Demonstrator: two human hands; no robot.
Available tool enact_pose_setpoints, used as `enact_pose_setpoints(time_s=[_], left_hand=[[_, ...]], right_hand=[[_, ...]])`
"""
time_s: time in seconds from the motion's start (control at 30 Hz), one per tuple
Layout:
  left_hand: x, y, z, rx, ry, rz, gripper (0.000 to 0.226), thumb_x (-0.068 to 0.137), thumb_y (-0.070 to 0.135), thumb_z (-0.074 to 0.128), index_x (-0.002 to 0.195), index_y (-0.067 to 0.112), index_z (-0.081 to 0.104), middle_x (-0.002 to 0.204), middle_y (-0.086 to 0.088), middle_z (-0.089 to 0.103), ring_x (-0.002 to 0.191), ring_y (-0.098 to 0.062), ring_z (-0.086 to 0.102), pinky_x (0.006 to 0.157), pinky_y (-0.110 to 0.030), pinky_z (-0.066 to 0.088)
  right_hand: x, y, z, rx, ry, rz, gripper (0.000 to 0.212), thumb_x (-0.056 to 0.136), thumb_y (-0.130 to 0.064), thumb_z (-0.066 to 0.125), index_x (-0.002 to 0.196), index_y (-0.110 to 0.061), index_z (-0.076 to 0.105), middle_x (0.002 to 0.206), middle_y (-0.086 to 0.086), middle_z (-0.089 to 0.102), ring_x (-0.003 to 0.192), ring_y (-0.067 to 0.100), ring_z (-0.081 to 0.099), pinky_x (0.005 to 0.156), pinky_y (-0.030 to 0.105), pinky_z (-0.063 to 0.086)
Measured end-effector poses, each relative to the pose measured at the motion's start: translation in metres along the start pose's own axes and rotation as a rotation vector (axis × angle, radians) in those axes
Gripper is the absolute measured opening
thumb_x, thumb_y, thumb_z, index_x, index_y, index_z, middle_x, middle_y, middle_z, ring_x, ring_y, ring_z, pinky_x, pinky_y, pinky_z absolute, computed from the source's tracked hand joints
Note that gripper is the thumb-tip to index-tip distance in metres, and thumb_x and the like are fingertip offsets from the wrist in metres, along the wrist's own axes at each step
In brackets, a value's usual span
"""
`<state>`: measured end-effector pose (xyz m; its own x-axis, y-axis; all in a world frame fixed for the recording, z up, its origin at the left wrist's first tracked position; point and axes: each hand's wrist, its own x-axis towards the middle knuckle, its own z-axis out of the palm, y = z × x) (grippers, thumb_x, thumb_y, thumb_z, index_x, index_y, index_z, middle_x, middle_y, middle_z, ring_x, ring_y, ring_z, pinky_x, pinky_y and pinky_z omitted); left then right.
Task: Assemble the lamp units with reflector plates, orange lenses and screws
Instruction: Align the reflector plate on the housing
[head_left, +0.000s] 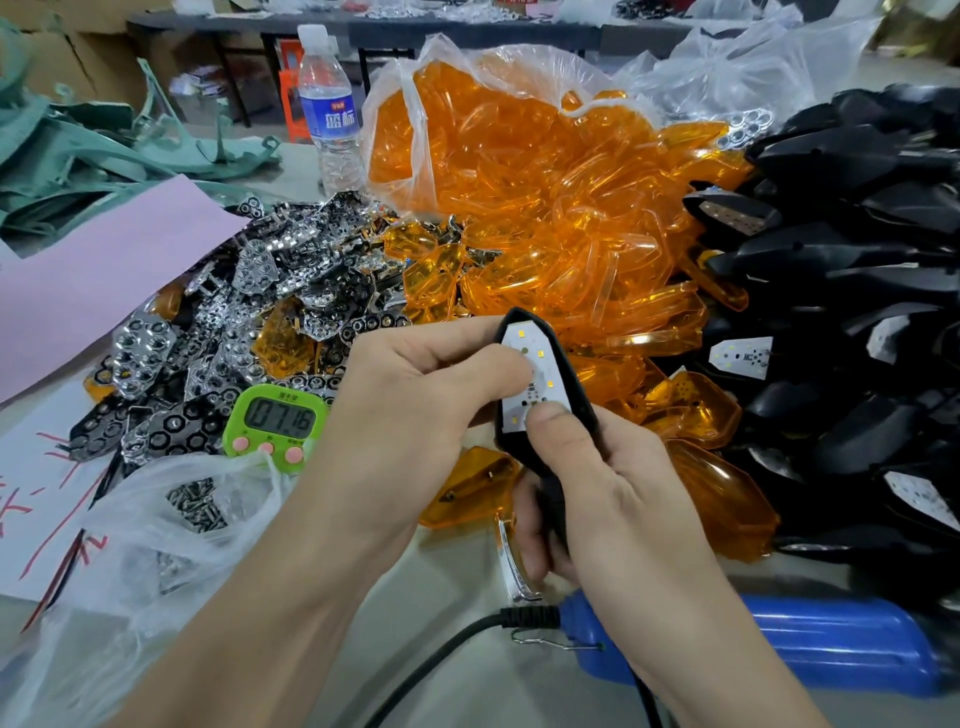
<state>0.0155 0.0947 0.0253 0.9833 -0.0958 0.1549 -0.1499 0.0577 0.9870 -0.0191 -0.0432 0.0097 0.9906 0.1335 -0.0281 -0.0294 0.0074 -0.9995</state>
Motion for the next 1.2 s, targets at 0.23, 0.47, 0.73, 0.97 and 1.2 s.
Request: enact_pose_setpoints(time_s=[0.23,0.47,0.73,0.97,1.2], left_hand=[[0.0004,-0.002,0.0008,-0.009,-0.017,0.024,0.019,0.083,0.012,0.064,0.086,0.013,0.083,0.081,-0.012,0.078,0.069,-0.02,0.071,0.063,-0.032,0.06],[0.004,-0.0032,-0.0008,-0.014,0.101,0.081,0.022,0.085,0.02,0.068,0.098,0.024,0.085,0.089,-0.004,0.08,0.079,-0.02,0.077,0.066,-0.029,0.061],[0.0069,-0.009,-0.0005,0.085,0.202,0.217,0.021,0.086,0.007,0.071,0.091,0.023,0.084,0.084,0.0,0.081,0.077,-0.015,0.077,0.069,-0.027,0.061],[0.0049,-0.0088,0.0032,0.156,0.227,0.26,0.022,0.085,0.007,0.071,0.091,0.025,0.082,0.08,0.007,0.08,0.074,-0.01,0.077,0.061,-0.024,0.059],[0.0031,-0.0057,0.0055,0.202,0.221,0.258,0.024,0.082,0.01,0.072,0.088,0.031,0.082,0.078,0.011,0.079,0.074,-0.008,0.077,0.063,-0.024,0.061]], right_hand=[[-0.0008,0.0011,0.0024,0.077,0.022,-0.067,0.03,0.099,-0.044,0.047,0.076,-0.038,0.065,0.054,0.008,0.058,0.033,0.017,0.041,0.036,0.027,0.033],[0.0004,0.0001,-0.0011,0.05,0.025,-0.013,0.038,0.106,-0.038,0.047,0.072,-0.038,0.065,0.052,0.006,0.055,0.031,0.012,0.037,0.035,0.022,0.03],[-0.0011,-0.0021,-0.0022,0.072,-0.019,0.037,0.029,0.103,-0.036,0.048,0.081,-0.036,0.067,0.053,0.007,0.052,0.03,0.009,0.035,0.035,0.019,0.028],[0.0,0.0003,-0.0043,0.034,-0.006,0.061,0.032,0.101,-0.036,0.05,0.077,-0.019,0.061,0.053,0.008,0.048,0.031,0.009,0.033,0.035,0.019,0.026],[-0.0008,0.0001,-0.0005,0.053,0.044,0.088,0.044,0.098,-0.043,0.051,0.058,-0.024,0.055,0.052,0.009,0.052,0.031,0.014,0.033,0.036,0.02,0.026]])
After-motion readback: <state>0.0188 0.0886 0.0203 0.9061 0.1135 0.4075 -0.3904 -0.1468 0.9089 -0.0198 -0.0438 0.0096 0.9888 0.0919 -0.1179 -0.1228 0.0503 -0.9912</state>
